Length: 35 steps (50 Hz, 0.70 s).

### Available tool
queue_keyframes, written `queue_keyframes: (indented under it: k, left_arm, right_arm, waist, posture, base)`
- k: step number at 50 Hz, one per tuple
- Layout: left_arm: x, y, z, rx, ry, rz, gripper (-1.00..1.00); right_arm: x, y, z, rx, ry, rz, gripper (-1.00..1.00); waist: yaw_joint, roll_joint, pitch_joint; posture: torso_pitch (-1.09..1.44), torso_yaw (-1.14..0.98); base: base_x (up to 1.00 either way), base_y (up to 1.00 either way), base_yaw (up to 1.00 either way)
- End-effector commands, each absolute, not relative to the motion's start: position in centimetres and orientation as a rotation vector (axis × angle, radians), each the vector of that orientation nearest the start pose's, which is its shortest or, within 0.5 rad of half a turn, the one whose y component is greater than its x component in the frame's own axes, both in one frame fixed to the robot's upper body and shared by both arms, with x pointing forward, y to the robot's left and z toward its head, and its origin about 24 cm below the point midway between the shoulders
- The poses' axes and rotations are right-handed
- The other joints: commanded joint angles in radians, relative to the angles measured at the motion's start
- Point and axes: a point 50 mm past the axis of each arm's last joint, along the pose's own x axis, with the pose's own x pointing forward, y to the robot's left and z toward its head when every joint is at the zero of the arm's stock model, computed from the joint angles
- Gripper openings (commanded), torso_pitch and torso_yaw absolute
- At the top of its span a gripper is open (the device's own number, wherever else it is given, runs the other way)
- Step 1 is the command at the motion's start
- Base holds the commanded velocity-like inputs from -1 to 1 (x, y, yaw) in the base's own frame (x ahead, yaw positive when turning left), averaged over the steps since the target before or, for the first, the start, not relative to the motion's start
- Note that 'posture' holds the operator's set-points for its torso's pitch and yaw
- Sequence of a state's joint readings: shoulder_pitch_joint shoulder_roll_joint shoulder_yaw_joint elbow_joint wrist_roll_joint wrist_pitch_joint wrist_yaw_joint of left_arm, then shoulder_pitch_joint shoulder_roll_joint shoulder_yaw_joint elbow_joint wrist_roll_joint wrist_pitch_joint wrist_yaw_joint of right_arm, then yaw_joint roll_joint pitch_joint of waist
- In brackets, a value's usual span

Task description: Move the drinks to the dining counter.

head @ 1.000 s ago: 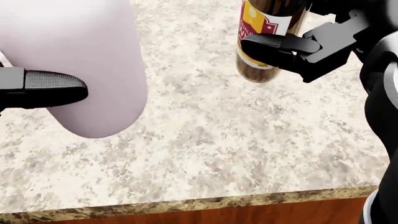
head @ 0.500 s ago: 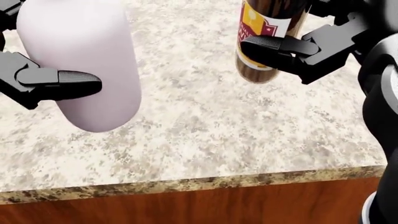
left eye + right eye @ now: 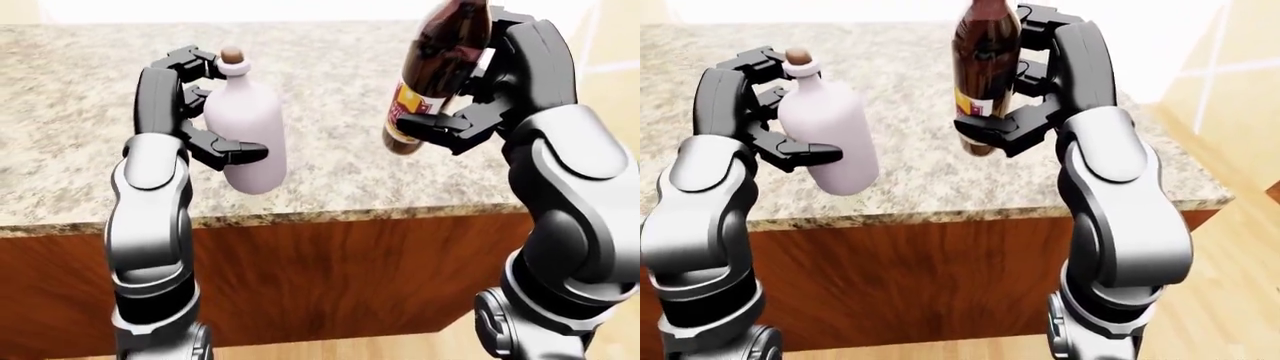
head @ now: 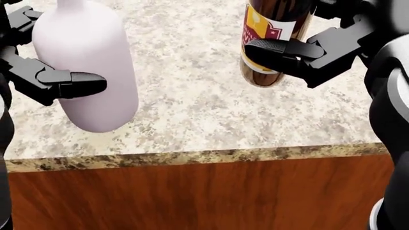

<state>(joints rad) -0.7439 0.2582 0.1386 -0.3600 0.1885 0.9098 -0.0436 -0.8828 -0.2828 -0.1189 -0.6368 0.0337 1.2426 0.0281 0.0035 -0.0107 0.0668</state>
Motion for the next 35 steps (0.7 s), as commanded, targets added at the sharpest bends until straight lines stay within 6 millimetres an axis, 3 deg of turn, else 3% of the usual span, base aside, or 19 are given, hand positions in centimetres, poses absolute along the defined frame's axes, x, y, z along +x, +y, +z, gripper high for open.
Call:
queue_keyframes:
  k: [1, 19, 35]
  left_arm:
    - [30.6, 18.3, 28.2, 0.285, -0.329, 0.211, -1.00]
    - [33.6, 18.5, 26.9, 0.276, -0.307, 0.259, -1.00]
    - [34.2, 18.5, 26.2, 0.279, -0.294, 0.269, -1.00]
  right_arm:
    - [26.4, -15.4, 32.6, -0.189, -0.427, -0.023, -1.00]
    - [26.5, -15.4, 32.4, -0.189, -0.426, -0.022, -1.00]
    - [26.5, -15.3, 32.4, -0.188, -0.425, -0.021, -1.00]
  waist:
    - [0.000, 0.002, -0.036]
    - [0.004, 0.003, -0.049]
    - [0.001, 0.006, -0.051]
  posture:
    - [0.00, 0.00]
    - [0.00, 0.00]
    - [0.00, 0.00]
  base:
    - [0.00, 0.00, 0.00]
    - [0.00, 0.00, 0.00]
    - [0.00, 0.00, 0.00]
